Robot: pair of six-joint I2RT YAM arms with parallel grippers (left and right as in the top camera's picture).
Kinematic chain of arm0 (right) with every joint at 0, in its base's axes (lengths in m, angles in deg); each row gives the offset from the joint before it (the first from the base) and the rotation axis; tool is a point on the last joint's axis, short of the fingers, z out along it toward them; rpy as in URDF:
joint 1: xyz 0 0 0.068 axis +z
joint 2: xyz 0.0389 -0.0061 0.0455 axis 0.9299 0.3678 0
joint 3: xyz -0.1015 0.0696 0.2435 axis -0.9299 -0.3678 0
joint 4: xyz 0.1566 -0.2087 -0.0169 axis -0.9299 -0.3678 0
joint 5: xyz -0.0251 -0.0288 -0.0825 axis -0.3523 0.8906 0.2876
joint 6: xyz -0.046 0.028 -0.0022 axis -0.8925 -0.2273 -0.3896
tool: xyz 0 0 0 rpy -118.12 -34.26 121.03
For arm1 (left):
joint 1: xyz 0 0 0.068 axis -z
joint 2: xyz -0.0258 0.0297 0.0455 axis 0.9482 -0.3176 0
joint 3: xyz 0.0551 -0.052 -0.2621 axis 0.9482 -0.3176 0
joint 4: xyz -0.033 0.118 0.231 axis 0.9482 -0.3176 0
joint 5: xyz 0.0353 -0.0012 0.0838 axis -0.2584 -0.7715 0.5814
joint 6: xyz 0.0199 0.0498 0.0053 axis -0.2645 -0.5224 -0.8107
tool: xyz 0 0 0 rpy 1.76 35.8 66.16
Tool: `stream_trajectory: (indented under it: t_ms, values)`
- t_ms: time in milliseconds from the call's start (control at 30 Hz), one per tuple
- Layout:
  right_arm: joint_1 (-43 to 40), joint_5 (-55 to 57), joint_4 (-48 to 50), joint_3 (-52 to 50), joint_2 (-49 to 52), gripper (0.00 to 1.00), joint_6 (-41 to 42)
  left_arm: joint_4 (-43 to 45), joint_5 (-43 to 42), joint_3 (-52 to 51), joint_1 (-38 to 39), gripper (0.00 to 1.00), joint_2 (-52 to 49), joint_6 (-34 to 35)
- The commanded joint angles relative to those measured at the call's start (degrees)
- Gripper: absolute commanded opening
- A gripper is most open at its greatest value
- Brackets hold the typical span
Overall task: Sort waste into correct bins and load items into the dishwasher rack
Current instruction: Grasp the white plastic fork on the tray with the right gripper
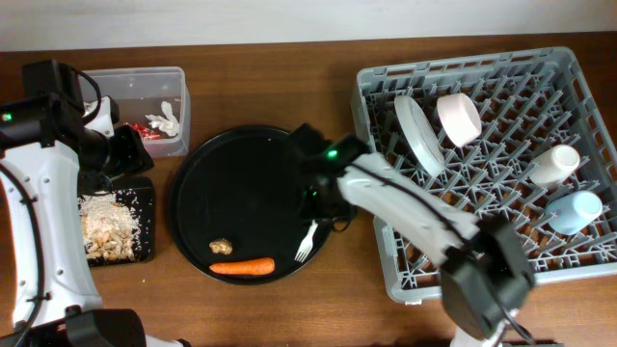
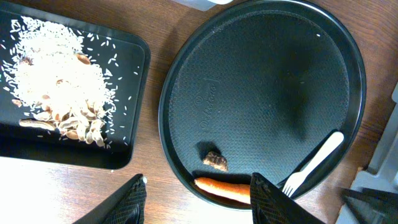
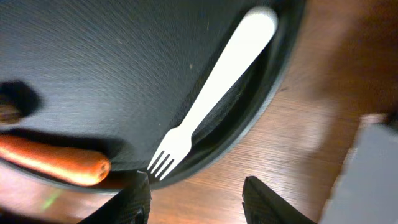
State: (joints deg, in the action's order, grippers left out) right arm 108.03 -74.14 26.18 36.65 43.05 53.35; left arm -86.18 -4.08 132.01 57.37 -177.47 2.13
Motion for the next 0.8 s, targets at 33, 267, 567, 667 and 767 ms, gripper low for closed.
stream_trajectory:
  t_ms: [33, 267, 567, 667, 767]
  values:
    - [1.4, -0.5, 0.7, -0.2, 6.4, 0.51, 6.1, 0.0, -0.2, 0.0, -0.2, 0.53, 0.2, -0.7]
    - [1.4, -0.5, 4.1, -0.2, 12.3, 0.5, 6.1, 0.0, -0.2, 0.0, -0.2, 0.53, 0.2, -0.7]
    - [1.4, -0.5, 5.2, -0.2, 12.3, 0.14, 6.2, 0.0, -0.2, 0.0, -0.2, 0.54, 0.2, -0.7]
    - [1.4, -0.4, 5.4, -0.2, 12.3, 0.09, 7.1, 0.0, -0.2, 0.0, -0.2, 0.54, 0.2, -0.7]
    - [1.4, -0.2, 5.3, -0.1, 12.2, 0.04, 6.9, 0.0, -0.2, 0.0, -0.2, 0.54, 0.2, -0.7]
